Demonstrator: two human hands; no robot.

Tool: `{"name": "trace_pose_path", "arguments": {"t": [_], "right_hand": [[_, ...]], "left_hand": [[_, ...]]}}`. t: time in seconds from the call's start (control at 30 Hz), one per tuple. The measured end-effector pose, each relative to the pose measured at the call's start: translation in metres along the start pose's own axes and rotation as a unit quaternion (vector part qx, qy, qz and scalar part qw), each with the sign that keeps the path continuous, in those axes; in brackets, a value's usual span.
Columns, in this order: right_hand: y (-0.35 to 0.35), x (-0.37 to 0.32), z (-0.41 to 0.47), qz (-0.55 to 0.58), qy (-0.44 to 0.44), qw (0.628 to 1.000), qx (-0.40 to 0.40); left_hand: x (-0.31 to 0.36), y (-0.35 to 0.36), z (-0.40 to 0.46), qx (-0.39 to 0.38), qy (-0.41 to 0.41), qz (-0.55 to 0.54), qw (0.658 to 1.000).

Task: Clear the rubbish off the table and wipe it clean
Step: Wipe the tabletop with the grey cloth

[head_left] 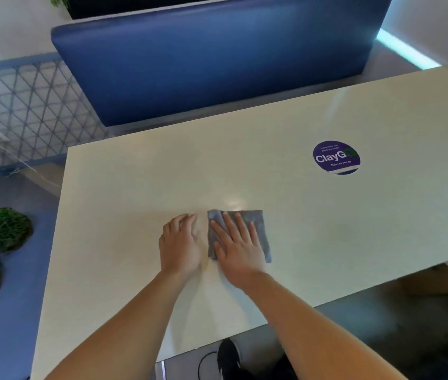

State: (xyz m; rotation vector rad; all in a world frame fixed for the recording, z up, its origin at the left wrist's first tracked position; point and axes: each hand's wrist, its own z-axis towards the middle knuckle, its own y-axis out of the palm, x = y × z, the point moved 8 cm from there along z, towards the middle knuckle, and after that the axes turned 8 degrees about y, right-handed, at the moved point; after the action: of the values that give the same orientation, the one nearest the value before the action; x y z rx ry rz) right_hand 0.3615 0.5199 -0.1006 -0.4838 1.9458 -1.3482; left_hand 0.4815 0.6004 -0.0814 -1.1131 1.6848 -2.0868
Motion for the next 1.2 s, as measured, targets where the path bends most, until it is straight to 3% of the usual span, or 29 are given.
{"name": "trace_pose_path", "arguments": {"t": [0.13, 0.27, 0.37, 0.5, 0.73, 0.87, 1.07, 1.2], "right_hand": [[-0.013, 0.027, -0.004, -0.007, -0.012, 1.000, 0.022], [-0.051, 0.139, -0.023, -0.004, 0.146, 0.986, 0.080], [-0.070, 0.207, -0.042, -0.014, 0.229, 0.971, 0.061], [-0.062, 0.197, -0.039, 0.000, 0.287, 0.956, 0.061], [-0.002, 0.050, -0.064, -0.003, 0.049, 0.998, 0.040], [0.000, 0.057, -0.083, -0.032, -0.016, 0.998, 0.046], [-0.053, 0.199, -0.103, -0.030, 0.199, 0.977, 0.067], [-0.050, 0.208, -0.105, -0.007, 0.300, 0.952, 0.064]], "left_hand": [[0.001, 0.005, -0.004, 0.004, -0.016, -0.019, 1.000], [0.002, 0.020, -0.017, -0.037, -0.033, 0.026, 0.998], [0.009, 0.029, -0.022, -0.074, -0.057, 0.041, 0.995], [0.010, 0.030, -0.019, -0.095, -0.089, 0.035, 0.991], [0.011, 0.027, -0.017, -0.102, -0.093, 0.049, 0.989], [0.020, 0.023, -0.019, -0.075, -0.102, 0.031, 0.991], [0.026, 0.018, -0.037, -0.014, -0.070, -0.010, 0.997], [0.023, 0.008, -0.048, 0.003, -0.034, -0.048, 0.998]]}}
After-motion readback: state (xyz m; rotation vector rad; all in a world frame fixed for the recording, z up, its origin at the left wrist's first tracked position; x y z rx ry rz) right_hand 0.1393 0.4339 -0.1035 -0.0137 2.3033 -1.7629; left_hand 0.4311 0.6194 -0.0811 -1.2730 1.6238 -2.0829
